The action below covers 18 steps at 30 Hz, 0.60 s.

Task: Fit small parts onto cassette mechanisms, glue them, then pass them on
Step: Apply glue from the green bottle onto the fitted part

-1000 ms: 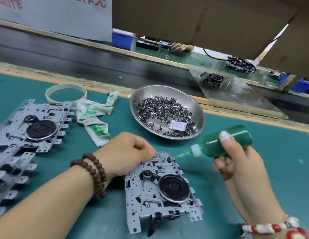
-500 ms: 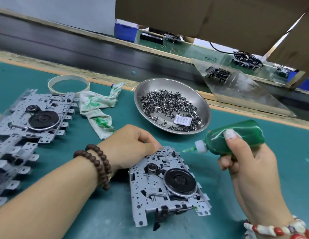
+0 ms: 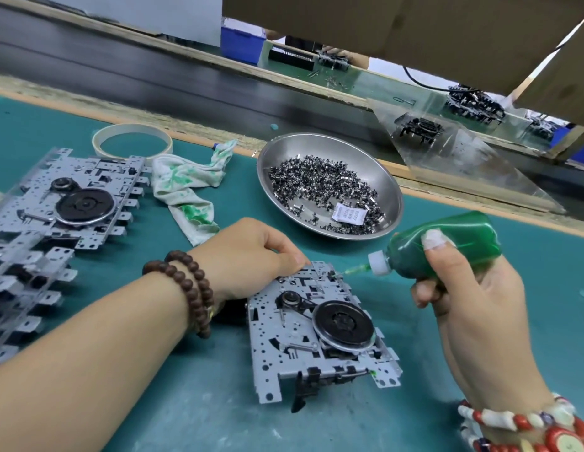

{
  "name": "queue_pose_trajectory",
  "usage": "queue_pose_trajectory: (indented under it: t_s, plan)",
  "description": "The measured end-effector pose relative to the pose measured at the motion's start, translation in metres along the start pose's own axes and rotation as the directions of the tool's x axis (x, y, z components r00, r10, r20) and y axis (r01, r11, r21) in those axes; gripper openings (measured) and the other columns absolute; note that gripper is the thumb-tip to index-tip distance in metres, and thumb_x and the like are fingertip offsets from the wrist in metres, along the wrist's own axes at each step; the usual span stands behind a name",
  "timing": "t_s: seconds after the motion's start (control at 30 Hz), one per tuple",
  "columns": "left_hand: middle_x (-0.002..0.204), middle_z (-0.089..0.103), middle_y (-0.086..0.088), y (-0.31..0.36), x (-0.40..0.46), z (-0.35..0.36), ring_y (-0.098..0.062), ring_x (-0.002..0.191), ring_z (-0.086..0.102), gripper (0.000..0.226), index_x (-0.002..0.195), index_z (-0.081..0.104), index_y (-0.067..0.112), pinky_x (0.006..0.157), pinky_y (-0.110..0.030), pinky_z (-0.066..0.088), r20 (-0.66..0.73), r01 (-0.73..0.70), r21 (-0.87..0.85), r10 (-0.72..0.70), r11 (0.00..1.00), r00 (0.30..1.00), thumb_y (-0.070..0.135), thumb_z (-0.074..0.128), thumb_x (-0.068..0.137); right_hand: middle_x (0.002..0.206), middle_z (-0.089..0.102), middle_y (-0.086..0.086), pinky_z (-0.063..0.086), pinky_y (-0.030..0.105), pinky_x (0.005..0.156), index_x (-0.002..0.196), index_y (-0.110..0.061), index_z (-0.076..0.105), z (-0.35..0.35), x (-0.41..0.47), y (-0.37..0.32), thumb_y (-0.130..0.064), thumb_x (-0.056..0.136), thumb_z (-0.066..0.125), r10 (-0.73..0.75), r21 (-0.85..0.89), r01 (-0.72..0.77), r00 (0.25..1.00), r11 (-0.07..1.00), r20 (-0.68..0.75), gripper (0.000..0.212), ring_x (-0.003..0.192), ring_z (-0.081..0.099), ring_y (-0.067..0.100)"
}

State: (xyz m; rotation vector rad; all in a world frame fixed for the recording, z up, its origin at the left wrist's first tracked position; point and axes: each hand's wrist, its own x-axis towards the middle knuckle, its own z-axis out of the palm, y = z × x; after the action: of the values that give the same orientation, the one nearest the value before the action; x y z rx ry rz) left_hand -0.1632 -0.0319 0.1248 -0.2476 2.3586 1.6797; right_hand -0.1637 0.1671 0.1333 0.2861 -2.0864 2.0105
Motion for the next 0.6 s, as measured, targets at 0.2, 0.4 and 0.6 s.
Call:
queue_pose_trajectory:
  t_s: [0.2,0.4,0.6]
  plan:
    - [0.078,0.074,0.002,0.0006,-0.0006,0.0002,-0.015,0.08,0.067,0.013,0.074,0.074,0.018,0.088,-0.036,0.052,0.002,0.006,-0.007,-0.006,1.0,1.0,0.019,0.065,0.084,0.071,0.067,-0.001,0.04,0.016,0.045,0.081,-0.016,0.059,-0.0006,0.0005,0.0006,-0.027,0.078,0.058,-0.013,-0.012,0.013,1.0,1.0,-0.003,0.011,0.046,0.048,0.009]
    - [0.077,0.073,0.004,0.0003,-0.0005,-0.0002,-0.014,0.079,0.066,0.013,0.075,0.074,0.019,0.088,-0.034,0.052,0.0,-0.001,-0.002,0.001,1.0,1.0,0.019,0.065,0.084,0.072,0.066,0.003,0.04,0.017,0.046,0.081,-0.015,0.059,-0.0011,0.0009,0.0009,-0.028,0.078,0.059,-0.017,-0.024,0.017,1.0,1.0,-0.004,0.013,0.046,0.047,0.01]
    - [0.077,0.073,0.006,0.0004,0.0001,0.0002,-0.011,0.075,0.065,0.013,0.075,0.074,0.017,0.085,-0.029,0.052,-0.001,-0.005,-0.017,0.005,1.0,1.0,0.018,0.065,0.085,0.074,0.066,0.009,0.04,0.017,0.046,0.081,-0.016,0.059,-0.0009,0.0017,0.0012,-0.028,0.079,0.058,-0.02,-0.022,0.021,1.0,1.0,0.004,0.013,0.049,0.049,0.013]
